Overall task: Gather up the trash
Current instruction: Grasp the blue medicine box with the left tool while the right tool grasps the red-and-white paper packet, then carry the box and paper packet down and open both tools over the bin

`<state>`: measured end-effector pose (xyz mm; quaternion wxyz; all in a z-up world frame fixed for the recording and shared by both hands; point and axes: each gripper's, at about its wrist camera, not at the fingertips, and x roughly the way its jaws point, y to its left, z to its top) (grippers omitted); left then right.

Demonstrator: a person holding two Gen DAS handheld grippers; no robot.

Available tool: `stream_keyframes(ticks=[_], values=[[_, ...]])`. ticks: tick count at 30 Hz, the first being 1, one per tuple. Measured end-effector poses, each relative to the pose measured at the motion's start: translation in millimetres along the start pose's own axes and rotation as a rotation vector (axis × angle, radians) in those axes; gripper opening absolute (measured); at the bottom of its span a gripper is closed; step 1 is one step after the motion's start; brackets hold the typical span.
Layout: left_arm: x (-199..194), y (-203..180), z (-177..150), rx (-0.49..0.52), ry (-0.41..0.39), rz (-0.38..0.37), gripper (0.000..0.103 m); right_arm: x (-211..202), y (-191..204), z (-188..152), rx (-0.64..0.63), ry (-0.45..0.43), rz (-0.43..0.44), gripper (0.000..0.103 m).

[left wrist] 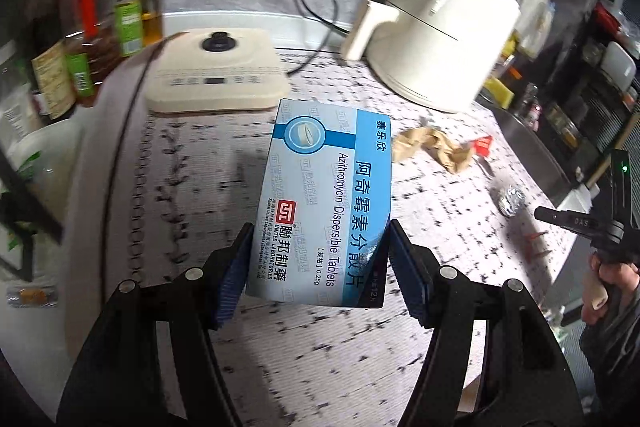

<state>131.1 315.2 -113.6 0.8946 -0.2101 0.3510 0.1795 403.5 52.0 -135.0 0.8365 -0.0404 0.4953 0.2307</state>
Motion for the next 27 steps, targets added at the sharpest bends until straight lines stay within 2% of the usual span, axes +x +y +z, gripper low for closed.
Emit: stream_keyframes(ticks=[7,9,10,11,12,13,14,18,20,22,24,26,27], values=[[14,-28,1,0.056,0.025,-0.07,0.066,-20,-17,-12,0.036,-0.024,-0.004,0.001],[18,-35,1,0.072,0.032,-0.081,0.066,-24,-18,-14,0.027,-0.033,-0.01,0.006],[19,-38,0,0.078,0.036,-0.086,0.066,-24,-21,-15,0.04,-0.016,0.01,0.011],[20,-41,0,0.08,0.038,-0.088,0.066,-24,-22,-16,0.05,-0.002,0.022,0.027],[22,-43,0,0.083,0.04,-0.087,0.066,-25,-24,-18,0.058,-0.004,0.021,0.064],[22,-44,0,0.082,0.042,-0.086,0.066,-29,-24,-20,0.056,-0.031,0.01,0.07],[22,-45,0,0.08,0.042,-0.084,0.066,-32,-23,-21,0.048,-0.058,0.007,0.07],[22,-46,-2,0.08,0.045,-0.061,0.066,-22,-20,-25,0.026,-0.014,0.036,0.062],[19,-46,-4,0.076,0.042,-0.041,0.066,-12,-14,-29,-0.012,0.02,0.019,0.048],[15,-46,-7,0.061,0.038,-0.019,0.066,-2,-14,-34,-0.017,0.061,0.036,0.026],[8,-49,-12,0.043,0.032,0.003,0.066,5,-16,-40,-0.019,0.094,0.043,0.019],[2,-53,-18,0.036,0.03,0.022,0.066,6,-17,-42,-0.029,0.087,0.051,0.018],[0,-54,-20,0.032,0.029,0.028,0.066,6,-19,-42,-0.034,0.085,0.063,0.009]])
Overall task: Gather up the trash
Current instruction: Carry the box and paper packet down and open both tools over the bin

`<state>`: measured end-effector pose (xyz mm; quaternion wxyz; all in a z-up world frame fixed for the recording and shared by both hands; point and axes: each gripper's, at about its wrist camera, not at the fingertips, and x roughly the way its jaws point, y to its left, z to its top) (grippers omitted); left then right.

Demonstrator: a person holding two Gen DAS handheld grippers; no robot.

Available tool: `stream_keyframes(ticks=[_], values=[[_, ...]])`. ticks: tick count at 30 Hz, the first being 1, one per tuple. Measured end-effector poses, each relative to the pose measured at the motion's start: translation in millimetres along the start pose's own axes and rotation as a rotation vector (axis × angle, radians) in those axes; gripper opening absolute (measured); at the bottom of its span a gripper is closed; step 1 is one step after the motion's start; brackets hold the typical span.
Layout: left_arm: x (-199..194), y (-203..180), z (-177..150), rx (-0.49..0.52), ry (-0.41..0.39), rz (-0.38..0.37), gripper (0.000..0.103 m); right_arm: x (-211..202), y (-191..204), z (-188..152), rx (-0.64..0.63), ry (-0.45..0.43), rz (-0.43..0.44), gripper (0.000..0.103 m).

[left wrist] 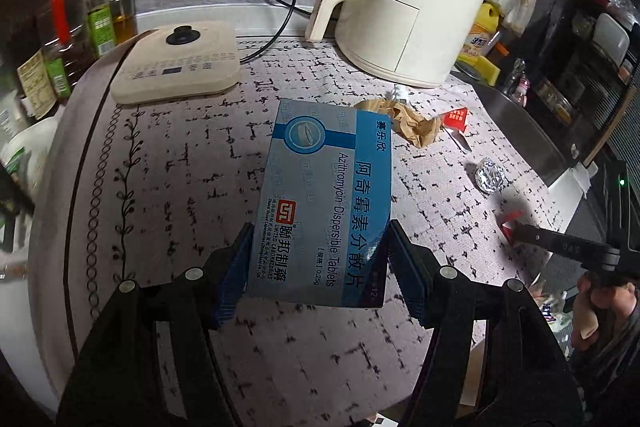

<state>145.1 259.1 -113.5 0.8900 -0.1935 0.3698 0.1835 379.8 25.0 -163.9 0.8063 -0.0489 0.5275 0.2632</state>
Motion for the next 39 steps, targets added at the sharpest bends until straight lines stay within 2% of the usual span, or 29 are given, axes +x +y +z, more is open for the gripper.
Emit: stream_keyframes(ticks=[1,10,18,26,39], values=[[-4,-2,-3,-0.005,-0.002,0.006,0.066,-1,-1,1,-0.007,-0.006,0.014,0.006],[-49,-24,-26,-0.019,-0.043,0.08,0.066,-20,-3,3,-0.048,-0.043,0.091,0.006],[-73,-47,-46,-0.021,-0.054,0.107,0.066,-63,-26,-21,-0.067,-0.083,0.144,0.006],[-72,-97,-74,0.023,-0.019,0.054,0.066,-103,-74,-64,-0.031,-0.097,0.126,0.006],[-50,-201,-127,0.144,0.05,-0.102,0.066,-136,-187,-158,0.132,-0.068,0.008,0.007]])
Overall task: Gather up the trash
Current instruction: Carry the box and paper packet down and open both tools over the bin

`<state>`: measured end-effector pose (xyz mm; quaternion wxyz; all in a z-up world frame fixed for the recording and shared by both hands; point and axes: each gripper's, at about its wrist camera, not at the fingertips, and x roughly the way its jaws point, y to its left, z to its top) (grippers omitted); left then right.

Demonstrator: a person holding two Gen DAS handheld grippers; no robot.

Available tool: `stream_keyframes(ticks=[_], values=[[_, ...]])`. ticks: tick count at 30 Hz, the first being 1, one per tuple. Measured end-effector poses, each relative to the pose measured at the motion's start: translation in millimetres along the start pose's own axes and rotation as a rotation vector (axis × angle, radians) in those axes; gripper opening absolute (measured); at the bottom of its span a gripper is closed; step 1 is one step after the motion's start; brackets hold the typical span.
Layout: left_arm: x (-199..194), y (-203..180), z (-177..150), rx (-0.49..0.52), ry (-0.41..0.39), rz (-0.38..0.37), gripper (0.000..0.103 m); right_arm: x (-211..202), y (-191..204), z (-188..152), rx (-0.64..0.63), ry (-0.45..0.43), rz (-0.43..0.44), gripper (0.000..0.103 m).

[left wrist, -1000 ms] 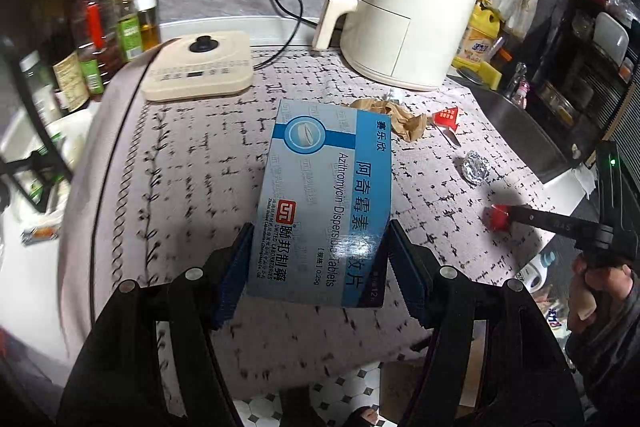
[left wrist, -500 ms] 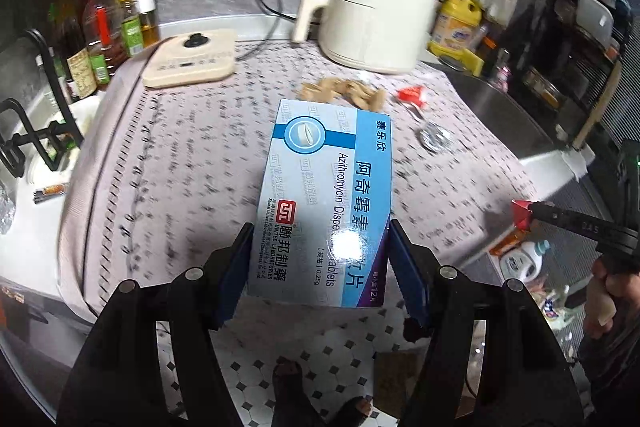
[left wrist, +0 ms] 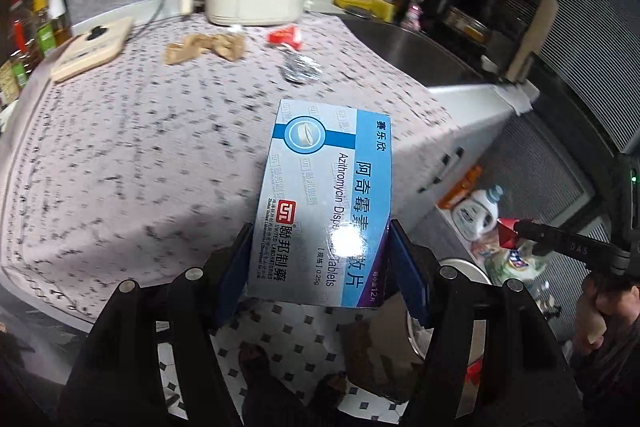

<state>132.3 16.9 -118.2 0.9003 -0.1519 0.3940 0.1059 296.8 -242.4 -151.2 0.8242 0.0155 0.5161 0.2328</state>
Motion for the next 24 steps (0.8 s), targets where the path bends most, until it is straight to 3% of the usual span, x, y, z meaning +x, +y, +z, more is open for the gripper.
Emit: stream_keyframes(ticks=[8,11,13,14,24], values=[[33,-66,-18,0.093,0.072,-0.12,0.066,-20,-78,-47,0.143,0.02,-0.088,0.01],[45,-87,-25,0.13,0.107,-0.152,0.066,-21,-98,-57,0.201,0.031,-0.075,0.015],[51,-98,-29,0.153,0.128,-0.168,0.066,-22,-111,-63,0.24,0.022,-0.07,0.046],[55,-105,-31,0.168,0.142,-0.18,0.066,-25,-116,-66,0.26,0.006,-0.075,0.049],[89,-166,-53,0.284,0.266,-0.256,0.066,-50,-161,-89,0.356,-0.014,-0.141,0.051]])
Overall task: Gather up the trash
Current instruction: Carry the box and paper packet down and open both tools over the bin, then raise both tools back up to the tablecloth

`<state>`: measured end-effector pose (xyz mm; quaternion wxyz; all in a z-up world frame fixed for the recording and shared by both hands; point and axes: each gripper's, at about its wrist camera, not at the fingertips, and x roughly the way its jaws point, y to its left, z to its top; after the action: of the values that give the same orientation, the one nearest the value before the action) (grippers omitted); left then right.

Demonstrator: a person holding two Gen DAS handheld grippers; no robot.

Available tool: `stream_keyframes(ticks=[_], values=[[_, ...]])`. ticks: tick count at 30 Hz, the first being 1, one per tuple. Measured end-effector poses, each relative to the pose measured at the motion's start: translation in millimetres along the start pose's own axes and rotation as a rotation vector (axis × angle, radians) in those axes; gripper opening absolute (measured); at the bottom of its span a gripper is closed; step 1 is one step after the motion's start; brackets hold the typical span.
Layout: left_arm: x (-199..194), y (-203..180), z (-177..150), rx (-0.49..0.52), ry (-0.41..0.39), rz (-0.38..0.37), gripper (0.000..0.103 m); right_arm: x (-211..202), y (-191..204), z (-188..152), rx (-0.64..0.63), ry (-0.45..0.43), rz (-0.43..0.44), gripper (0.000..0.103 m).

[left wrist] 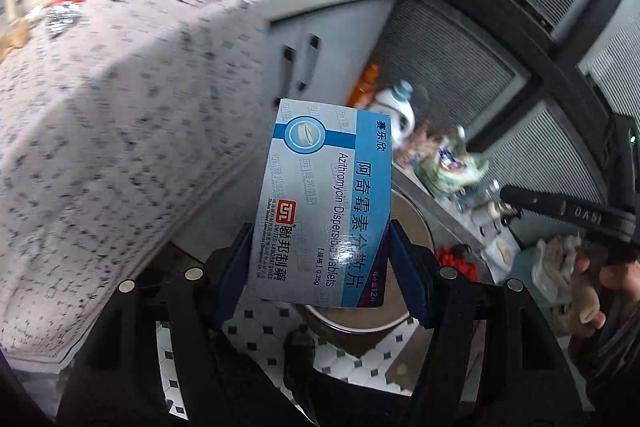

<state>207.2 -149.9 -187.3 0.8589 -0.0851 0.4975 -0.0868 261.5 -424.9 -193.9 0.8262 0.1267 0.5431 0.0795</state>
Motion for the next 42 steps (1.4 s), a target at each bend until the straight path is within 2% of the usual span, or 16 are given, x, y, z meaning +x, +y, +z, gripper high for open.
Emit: stream_keyframes(ticks=[5,10,12,16,20,22,30,31,34,42], values=[[29,-28,3,0.06,0.068,-0.04,0.066,-15,-27,-6,0.052,-0.028,-0.033,0.055],[56,-48,10,0.096,0.122,-0.04,0.067,-28,-52,-15,0.102,-0.041,-0.059,0.055],[63,-53,14,0.103,0.134,-0.032,0.076,-32,-59,-18,0.118,-0.044,-0.066,0.055],[56,-57,21,0.116,0.104,-0.006,0.086,-35,-68,-21,0.134,-0.049,-0.069,0.056],[41,-49,29,0.099,0.07,0.02,0.087,-33,-65,-18,0.132,-0.053,-0.053,0.057],[31,-41,32,0.079,0.046,0.034,0.087,-32,-59,-15,0.118,-0.057,-0.039,0.062],[-18,6,32,-0.023,-0.072,0.11,0.094,-28,-17,7,0.022,-0.087,0.017,0.082],[-24,12,31,-0.038,-0.105,0.089,0.095,-28,-11,9,0.01,-0.089,0.022,0.086],[-47,30,31,-0.085,-0.151,0.123,0.097,-27,9,17,-0.03,-0.104,0.038,0.093],[-96,75,24,-0.206,-0.235,0.208,0.097,-23,62,36,-0.12,-0.106,0.102,0.095]])
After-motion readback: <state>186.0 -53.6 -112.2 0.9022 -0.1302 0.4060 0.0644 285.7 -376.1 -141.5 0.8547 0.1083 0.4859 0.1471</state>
